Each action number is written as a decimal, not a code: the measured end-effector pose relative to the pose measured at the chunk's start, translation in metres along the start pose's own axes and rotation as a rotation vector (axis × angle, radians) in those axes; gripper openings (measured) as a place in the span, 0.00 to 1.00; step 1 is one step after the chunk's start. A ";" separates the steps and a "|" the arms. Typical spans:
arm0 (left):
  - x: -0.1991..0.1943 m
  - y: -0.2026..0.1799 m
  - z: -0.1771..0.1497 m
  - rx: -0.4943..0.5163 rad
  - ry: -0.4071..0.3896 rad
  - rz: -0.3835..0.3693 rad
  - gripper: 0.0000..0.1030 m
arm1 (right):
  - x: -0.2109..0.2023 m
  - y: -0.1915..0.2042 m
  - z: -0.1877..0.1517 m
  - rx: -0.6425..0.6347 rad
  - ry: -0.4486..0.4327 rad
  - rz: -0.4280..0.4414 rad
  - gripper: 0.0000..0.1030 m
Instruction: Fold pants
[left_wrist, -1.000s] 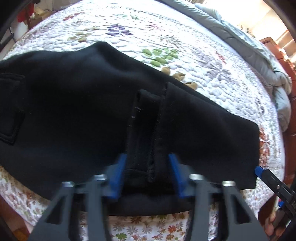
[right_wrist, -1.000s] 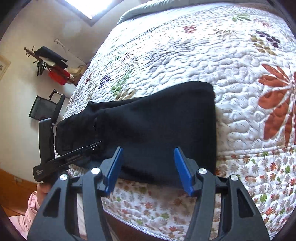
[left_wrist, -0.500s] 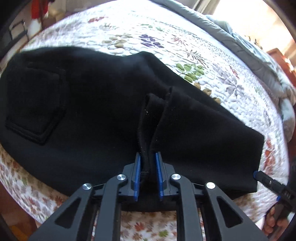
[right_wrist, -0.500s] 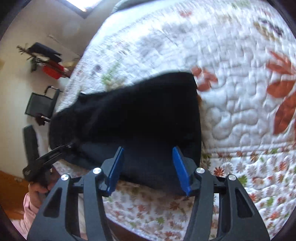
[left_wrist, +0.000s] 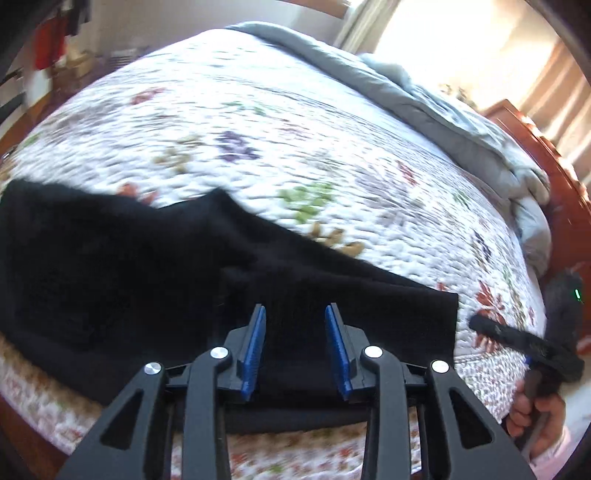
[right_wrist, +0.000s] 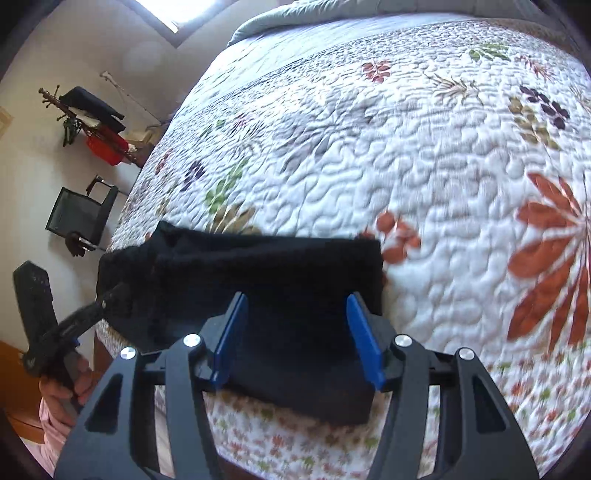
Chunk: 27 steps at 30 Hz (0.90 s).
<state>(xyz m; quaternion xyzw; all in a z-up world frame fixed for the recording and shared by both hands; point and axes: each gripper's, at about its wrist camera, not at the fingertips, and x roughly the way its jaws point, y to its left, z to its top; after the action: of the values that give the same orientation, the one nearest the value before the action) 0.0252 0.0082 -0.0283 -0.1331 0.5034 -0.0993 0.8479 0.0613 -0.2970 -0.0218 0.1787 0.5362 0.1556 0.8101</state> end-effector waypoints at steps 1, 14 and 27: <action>0.008 -0.006 0.001 0.021 0.011 -0.002 0.33 | 0.005 -0.003 0.005 0.011 0.005 0.002 0.55; 0.046 0.010 -0.011 -0.026 0.128 0.006 0.39 | 0.029 -0.035 -0.002 0.086 0.036 -0.044 0.52; 0.045 -0.011 -0.062 0.161 0.133 0.077 0.50 | 0.026 -0.009 -0.066 0.036 0.101 -0.030 0.51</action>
<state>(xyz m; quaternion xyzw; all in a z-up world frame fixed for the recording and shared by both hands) -0.0079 -0.0233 -0.0906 -0.0383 0.5536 -0.1153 0.8239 0.0102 -0.2854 -0.0705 0.1770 0.5817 0.1428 0.7809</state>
